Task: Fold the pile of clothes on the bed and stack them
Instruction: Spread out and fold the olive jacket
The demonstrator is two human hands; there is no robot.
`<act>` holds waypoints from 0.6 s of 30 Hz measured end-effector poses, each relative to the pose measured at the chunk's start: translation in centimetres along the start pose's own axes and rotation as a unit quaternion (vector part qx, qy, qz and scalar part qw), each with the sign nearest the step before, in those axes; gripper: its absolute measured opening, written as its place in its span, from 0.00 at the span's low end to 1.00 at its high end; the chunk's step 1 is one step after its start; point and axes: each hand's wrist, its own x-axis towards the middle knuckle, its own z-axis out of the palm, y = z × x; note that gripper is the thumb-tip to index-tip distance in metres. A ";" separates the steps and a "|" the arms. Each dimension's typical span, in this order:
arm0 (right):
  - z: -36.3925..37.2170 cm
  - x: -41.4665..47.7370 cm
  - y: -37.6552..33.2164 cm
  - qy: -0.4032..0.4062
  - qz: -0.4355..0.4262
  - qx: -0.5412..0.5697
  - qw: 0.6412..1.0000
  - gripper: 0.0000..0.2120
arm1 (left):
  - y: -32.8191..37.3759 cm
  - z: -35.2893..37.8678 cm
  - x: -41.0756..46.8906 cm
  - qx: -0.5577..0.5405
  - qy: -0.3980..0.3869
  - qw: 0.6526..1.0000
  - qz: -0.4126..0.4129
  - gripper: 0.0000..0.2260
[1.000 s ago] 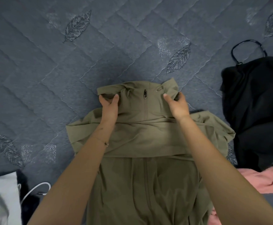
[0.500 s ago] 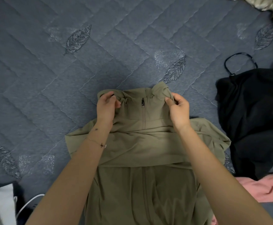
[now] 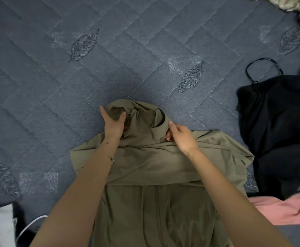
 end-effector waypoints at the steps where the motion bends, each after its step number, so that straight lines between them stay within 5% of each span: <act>1: 0.3 0.4 0.0 0.032 0.012 0.001 0.999 0.17 | 0.0 -0.2 0.2 -0.015 -0.017 1.000 -0.013 0.35; 4: 0.8 1.2 0.2 0.100 0.038 0.000 0.994 0.25 | 0.1 -0.6 0.4 -0.010 -0.047 0.999 -0.006 0.20; 7: 1.3 1.5 0.3 0.071 0.044 -0.040 0.996 0.40 | -0.2 -0.7 0.3 0.004 -0.031 1.000 0.003 0.13; 11: 2.2 1.8 0.0 0.046 0.041 -0.049 0.997 0.42 | -0.5 -0.8 -0.6 0.016 0.009 0.999 0.038 0.11; 14: 2.1 2.0 -0.4 0.048 0.050 0.036 0.997 0.33 | -0.3 -1.0 -1.6 -0.039 0.067 0.995 0.063 0.16; 18: 1.8 1.8 -0.7 0.042 0.029 0.104 0.993 0.04 | 0.0 -1.6 -2.1 -0.035 0.090 0.987 0.126 0.19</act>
